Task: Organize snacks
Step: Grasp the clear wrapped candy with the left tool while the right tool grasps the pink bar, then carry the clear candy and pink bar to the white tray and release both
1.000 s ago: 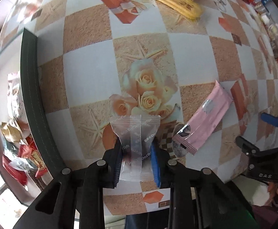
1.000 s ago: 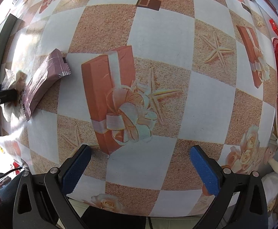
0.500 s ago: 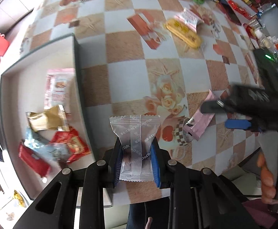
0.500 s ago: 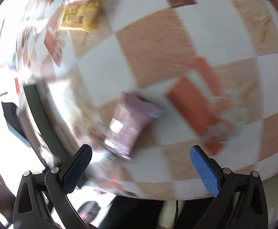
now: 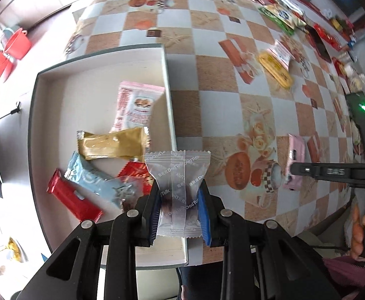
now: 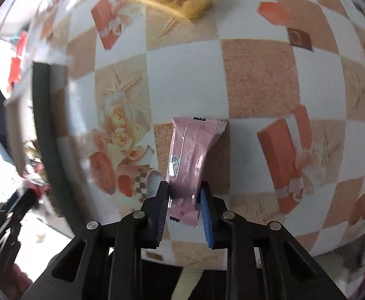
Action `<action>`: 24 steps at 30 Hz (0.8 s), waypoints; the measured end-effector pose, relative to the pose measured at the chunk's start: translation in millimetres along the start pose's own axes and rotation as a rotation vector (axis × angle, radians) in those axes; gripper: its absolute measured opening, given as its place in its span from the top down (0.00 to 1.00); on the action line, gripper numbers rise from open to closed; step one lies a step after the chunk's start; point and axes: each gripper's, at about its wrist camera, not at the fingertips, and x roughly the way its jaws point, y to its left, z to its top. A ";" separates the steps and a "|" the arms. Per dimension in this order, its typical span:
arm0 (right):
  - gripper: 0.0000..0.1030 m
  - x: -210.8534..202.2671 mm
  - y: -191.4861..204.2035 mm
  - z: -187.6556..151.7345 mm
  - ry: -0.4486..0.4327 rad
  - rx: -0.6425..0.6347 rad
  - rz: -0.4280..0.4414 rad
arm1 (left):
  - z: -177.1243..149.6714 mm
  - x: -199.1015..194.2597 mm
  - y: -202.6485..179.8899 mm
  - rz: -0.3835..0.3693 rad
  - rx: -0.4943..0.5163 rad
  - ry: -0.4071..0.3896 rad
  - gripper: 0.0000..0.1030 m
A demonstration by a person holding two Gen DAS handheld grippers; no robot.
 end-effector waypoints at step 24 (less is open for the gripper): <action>0.76 32.5 42.8 -4.9 0.035 -0.116 -0.176 | -14.1 0.0 53.7 0.049 -0.138 -0.026 0.71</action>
